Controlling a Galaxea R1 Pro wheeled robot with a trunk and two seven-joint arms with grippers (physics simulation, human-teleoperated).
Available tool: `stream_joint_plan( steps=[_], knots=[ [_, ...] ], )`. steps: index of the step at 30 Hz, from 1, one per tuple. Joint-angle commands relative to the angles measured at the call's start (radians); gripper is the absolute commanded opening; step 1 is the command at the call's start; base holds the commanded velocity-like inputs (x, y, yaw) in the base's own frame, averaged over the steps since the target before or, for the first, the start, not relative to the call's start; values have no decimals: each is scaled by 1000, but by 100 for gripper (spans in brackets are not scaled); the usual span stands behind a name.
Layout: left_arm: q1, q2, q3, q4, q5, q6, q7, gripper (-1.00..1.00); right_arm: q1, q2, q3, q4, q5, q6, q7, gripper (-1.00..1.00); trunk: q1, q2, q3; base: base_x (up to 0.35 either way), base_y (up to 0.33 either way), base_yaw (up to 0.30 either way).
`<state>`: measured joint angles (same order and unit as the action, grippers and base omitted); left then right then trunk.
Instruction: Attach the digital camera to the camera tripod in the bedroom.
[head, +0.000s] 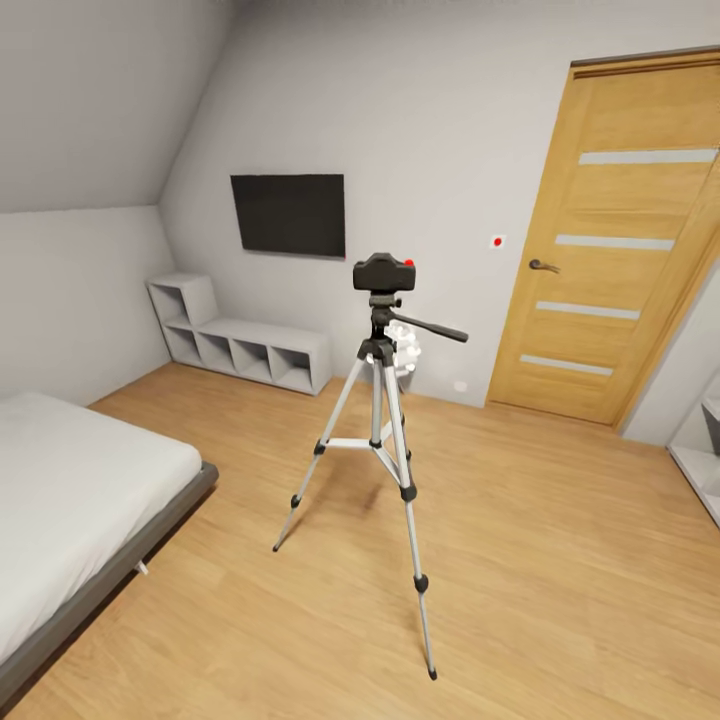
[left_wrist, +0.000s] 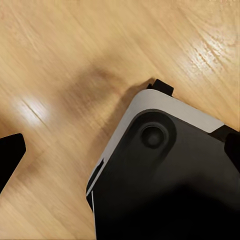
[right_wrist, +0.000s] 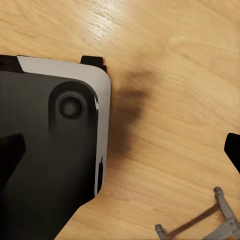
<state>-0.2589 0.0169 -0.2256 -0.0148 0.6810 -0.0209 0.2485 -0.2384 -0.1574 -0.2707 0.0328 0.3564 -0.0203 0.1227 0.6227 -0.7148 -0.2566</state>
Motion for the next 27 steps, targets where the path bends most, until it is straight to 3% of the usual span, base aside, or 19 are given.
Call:
stream_joint_plan(
  steps=[1, 27],
  knots=[
    [0, 0, -9, -1, 9, -2, 3, 100, -1, -1, -8, 3, 8, -2, 2, 100, 0, -1, 0, 0, 0, 0],
    [0, 0, -9, -1, 9, -2, 3, 100, 2, -2, -7, 3, 13, 0, 7, 100, 0, -1, 42, 0, 0, -18]
  ],
)
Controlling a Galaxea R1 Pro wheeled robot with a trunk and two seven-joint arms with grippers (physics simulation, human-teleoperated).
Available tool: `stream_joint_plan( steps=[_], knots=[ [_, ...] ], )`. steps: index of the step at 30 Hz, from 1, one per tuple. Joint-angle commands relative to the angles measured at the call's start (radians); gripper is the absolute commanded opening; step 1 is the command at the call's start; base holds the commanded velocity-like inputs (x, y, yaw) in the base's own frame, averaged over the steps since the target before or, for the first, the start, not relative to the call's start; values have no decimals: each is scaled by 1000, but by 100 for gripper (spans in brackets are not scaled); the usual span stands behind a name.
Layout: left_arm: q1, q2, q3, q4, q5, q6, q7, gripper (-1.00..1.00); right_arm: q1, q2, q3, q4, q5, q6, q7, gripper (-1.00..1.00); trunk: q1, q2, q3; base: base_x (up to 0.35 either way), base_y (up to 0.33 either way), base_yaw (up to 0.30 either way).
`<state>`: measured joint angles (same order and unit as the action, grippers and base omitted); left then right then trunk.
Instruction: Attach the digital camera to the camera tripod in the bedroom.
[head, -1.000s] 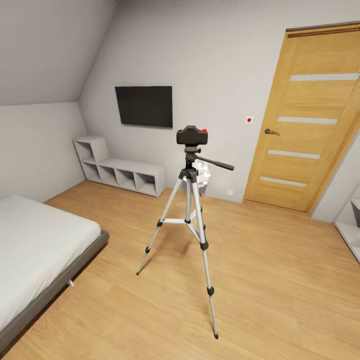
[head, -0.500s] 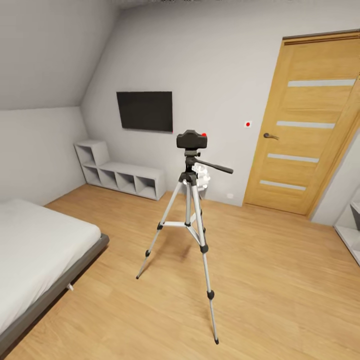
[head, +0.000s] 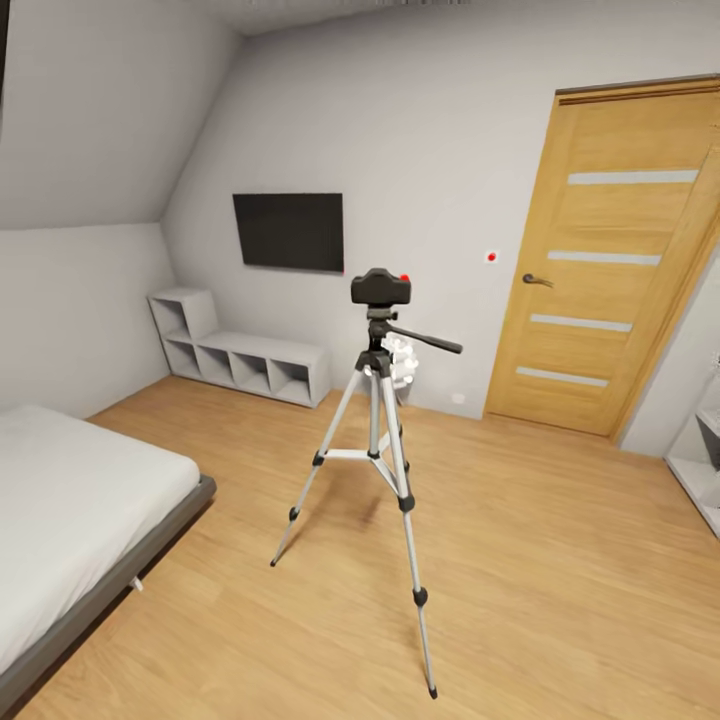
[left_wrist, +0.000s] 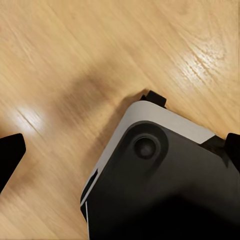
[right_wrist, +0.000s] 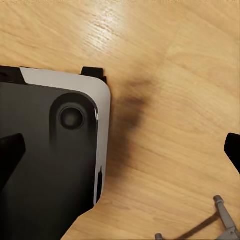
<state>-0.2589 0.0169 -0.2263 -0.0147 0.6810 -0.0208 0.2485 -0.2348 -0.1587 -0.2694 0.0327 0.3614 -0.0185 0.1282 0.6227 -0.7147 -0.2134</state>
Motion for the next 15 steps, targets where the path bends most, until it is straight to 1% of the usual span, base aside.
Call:
stream_joint_plan(
  steps=[1, 15],
  knots=[
    [0, 0, -8, -1, 9, -1, 3, 100, -1, -1, -8, 3, 8, -2, 2, 100, 0, -1, 0, 0, 0, -61],
    [0, 0, -8, -1, 9, -2, 3, 100, -1, 1, -8, 3, 8, 0, 2, 100, 0, -1, 23, 0, 0, -65]
  ],
)
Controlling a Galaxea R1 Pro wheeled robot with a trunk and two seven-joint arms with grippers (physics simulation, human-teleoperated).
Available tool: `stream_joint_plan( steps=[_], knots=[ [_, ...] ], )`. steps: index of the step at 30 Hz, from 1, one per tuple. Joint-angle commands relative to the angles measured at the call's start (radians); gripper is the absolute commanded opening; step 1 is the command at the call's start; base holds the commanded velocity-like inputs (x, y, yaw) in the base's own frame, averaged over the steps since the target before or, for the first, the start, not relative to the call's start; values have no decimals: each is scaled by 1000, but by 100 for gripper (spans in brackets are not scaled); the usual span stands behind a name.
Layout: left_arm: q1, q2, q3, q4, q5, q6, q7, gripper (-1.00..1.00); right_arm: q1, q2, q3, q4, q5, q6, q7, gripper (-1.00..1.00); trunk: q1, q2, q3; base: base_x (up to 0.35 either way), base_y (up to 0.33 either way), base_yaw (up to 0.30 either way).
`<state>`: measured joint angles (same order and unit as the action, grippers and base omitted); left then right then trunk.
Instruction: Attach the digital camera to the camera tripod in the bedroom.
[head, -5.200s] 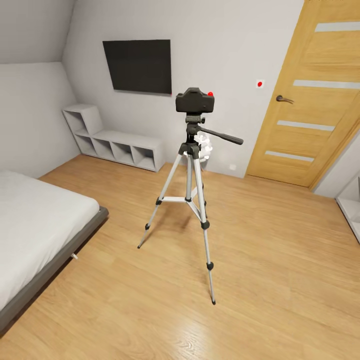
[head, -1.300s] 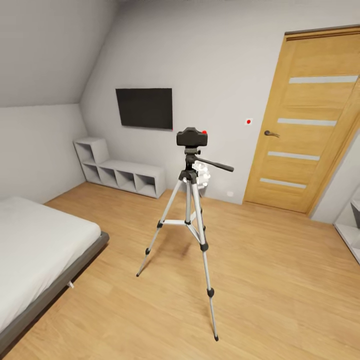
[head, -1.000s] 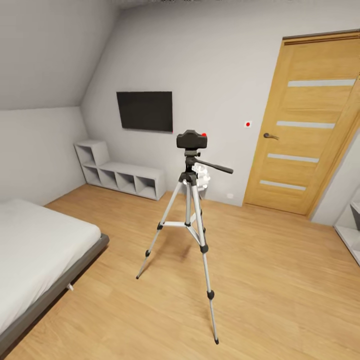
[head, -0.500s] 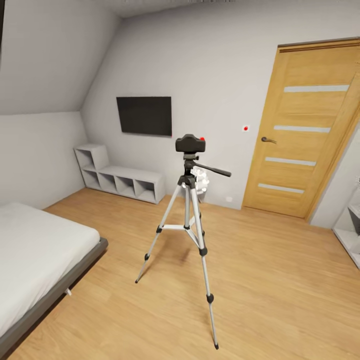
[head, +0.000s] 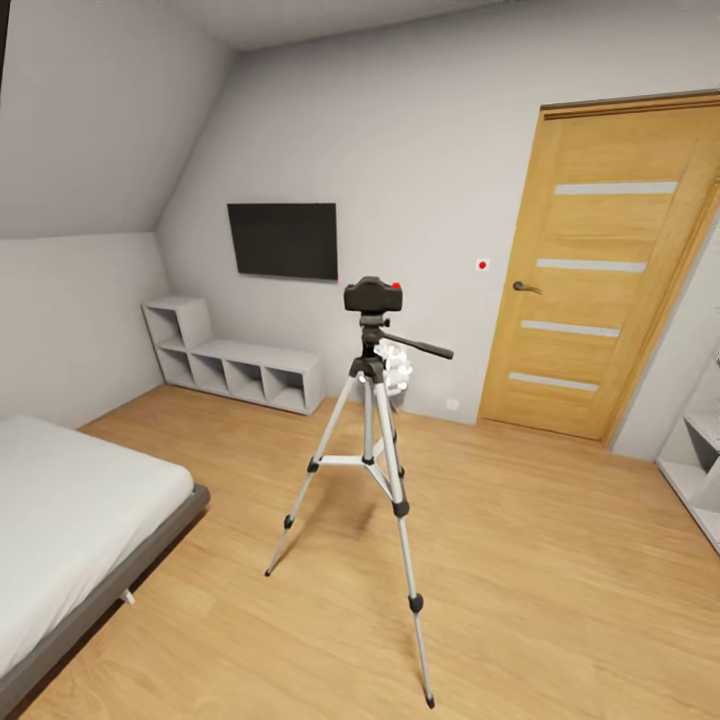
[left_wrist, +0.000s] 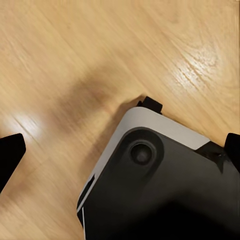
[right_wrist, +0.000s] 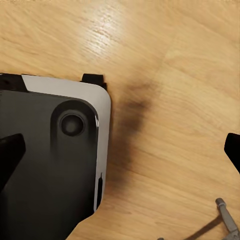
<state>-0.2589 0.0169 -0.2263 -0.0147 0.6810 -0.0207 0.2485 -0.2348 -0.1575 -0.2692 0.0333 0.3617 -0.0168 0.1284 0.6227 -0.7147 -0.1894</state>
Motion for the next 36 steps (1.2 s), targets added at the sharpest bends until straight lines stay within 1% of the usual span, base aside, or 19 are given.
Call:
stream_joint_plan(
  steps=[1, 19, 36],
  knots=[
    [0, 0, -8, -1, 9, -1, 3, 100, -1, -1, -8, 3, 8, -2, 2, 100, 0, -1, 0, 0, 0, -66],
    [0, 0, -8, -1, 9, -2, 3, 100, -1, 1, -8, 2, 7, -2, -14, 100, 0, -1, 29, 0, 0, -66],
    [0, 0, -8, -1, 9, -2, 3, 100, -1, 0, -8, 2, 8, -6, 0, 100, 0, -1, 56, 0, 0, -52]
  ],
)
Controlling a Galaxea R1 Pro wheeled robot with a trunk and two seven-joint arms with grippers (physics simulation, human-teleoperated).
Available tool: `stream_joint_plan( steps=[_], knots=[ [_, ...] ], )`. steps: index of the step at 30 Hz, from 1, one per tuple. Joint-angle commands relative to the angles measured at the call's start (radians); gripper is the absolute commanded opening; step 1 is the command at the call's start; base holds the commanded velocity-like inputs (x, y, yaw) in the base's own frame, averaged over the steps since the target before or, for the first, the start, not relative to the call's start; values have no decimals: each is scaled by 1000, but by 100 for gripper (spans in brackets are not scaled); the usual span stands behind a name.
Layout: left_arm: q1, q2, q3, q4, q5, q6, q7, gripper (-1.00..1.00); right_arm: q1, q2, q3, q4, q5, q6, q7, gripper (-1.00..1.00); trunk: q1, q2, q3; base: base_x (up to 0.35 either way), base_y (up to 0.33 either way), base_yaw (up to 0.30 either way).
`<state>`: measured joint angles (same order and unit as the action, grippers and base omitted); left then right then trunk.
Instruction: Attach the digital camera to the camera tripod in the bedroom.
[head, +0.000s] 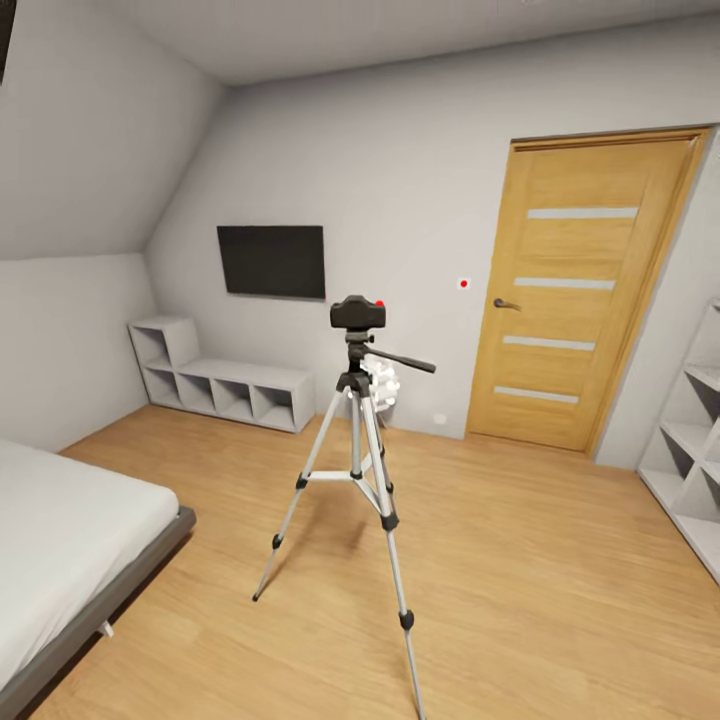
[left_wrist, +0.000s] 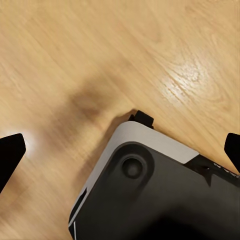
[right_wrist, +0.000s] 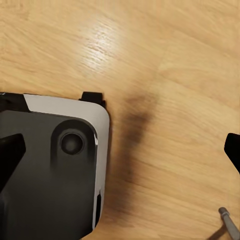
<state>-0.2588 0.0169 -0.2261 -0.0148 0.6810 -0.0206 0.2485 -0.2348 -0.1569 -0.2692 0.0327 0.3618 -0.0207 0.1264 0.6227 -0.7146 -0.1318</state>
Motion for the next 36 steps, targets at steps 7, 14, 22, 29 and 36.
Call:
stream_joint_plan(
  steps=[7, 14, 22, 29, 36],
  knots=[
    [0, 0, -9, -1, 9, -2, 3, 100, -1, -2, -8, 3, 8, -8, 2, 100, 0, -1, 10, 0, 0, -4],
    [0, 0, -9, -1, 9, -2, 3, 100, -1, 0, -8, 3, 8, -7, 2, 100, 0, -1, 21, 0, 0, 0],
    [0, 0, -9, -1, 9, -2, 3, 100, -1, 0, -8, 3, 8, -9, 1, 100, 0, -1, 34, 0, 0, 0],
    [0, -1, -4, -1, 16, -8, 3, 100, -1, 7, -8, 3, 8, -3, 2, 100, 0, -1, 45, 0, 0, 0],
    [0, 0, -6, -1, 13, -72, 3, 100, 20, 12, -8, 3, 8, -2, 1, 100, 0, -1, 56, 0, 0, 0]
  ],
)
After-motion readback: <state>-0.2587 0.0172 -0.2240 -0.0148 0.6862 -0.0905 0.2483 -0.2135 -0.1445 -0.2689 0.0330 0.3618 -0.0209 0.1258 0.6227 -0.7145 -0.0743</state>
